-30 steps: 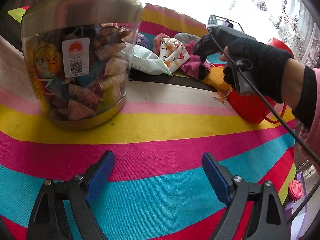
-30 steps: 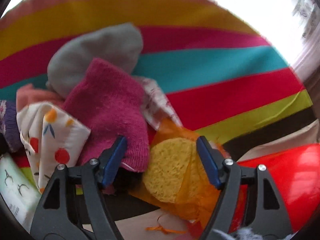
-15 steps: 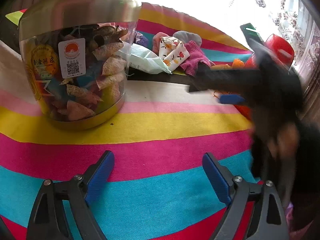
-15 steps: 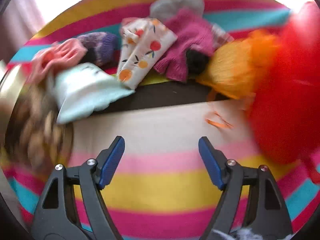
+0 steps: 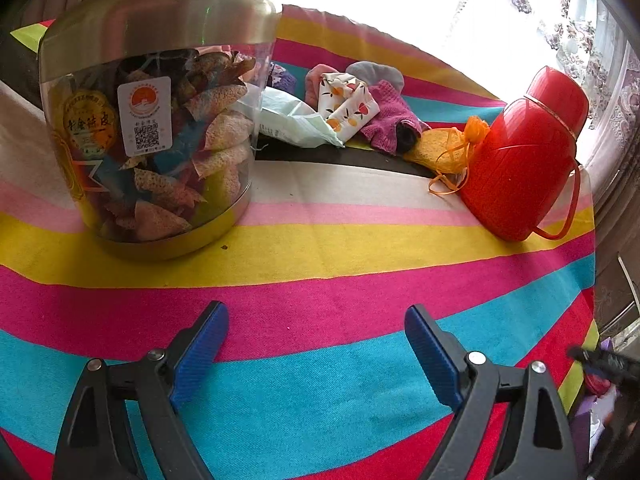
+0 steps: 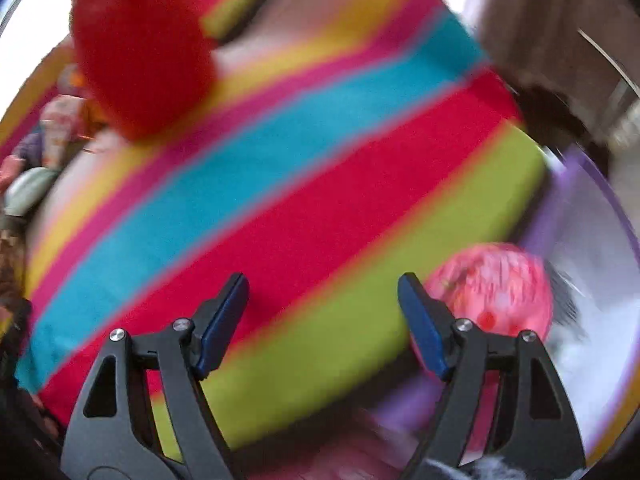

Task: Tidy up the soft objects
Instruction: 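Move the right tool back over the table toward the orange mesh bag, then grasp the orange mesh bag with yellow sponge with the right tool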

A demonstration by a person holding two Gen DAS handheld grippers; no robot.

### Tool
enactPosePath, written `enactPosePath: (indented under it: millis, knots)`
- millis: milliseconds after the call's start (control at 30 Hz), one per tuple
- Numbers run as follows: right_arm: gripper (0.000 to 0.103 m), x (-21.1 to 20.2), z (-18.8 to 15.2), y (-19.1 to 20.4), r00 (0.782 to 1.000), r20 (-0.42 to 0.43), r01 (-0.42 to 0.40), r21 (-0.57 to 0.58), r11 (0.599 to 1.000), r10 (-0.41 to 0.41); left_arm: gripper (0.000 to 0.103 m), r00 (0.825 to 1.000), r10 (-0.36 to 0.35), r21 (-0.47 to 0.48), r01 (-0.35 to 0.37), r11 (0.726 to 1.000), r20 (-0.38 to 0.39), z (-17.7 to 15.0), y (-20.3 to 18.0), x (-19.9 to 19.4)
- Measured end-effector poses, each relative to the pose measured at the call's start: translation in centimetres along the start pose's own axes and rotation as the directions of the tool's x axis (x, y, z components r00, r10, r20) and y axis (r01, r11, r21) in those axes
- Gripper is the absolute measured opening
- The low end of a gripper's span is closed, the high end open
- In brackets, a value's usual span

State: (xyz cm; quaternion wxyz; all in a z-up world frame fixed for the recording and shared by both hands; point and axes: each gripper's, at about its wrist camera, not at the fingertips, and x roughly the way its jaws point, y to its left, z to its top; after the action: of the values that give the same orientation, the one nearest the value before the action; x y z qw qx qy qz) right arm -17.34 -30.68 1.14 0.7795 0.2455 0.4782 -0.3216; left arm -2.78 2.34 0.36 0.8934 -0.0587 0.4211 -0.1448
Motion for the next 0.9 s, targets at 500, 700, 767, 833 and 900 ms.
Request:
enactPosePath:
  millis: [500, 700, 767, 833, 900]
  knots:
    - [0.081, -7.0, -1.6, 12.9, 0.96, 0.139, -0.182, -0.349, 0.919, 0.243, 0.091, 1.0, -0.002, -0.008, 0.002, 1.0, 0.006, -0.2, 0.0, -0.3]
    - [0.081, -2.1, 2.9, 24.6, 0.942, 0.229, -0.085, -0.547, 0.833, 0.246, 0.091, 1.0, 0.006, -0.006, -0.006, 1.0, 0.004, -0.3, -0.1, -0.3]
    - [0.081, -0.6, 4.3, 27.0, 0.943, 0.266, -0.012, -0.576, 0.817, 0.201, 0.091, 1.0, 0.004, -0.008, -0.004, 1.0, 0.005, -0.3, 0.0, -0.3]
    - [0.081, 2.1, 7.2, 31.0, 0.943, 0.307, 0.087, -0.593, 0.8, 0.125, 0.091, 1.0, 0.002, -0.01, -0.002, 1.0, 0.005, -0.2, 0.0, -0.2]
    - [0.081, 3.9, 8.7, 34.2, 0.926, 0.377, 0.239, -0.614, 0.752, 0.013, 0.091, 1.0, -0.001, -0.01, 0.001, 1.0, 0.005, -0.2, 0.0, -0.2]
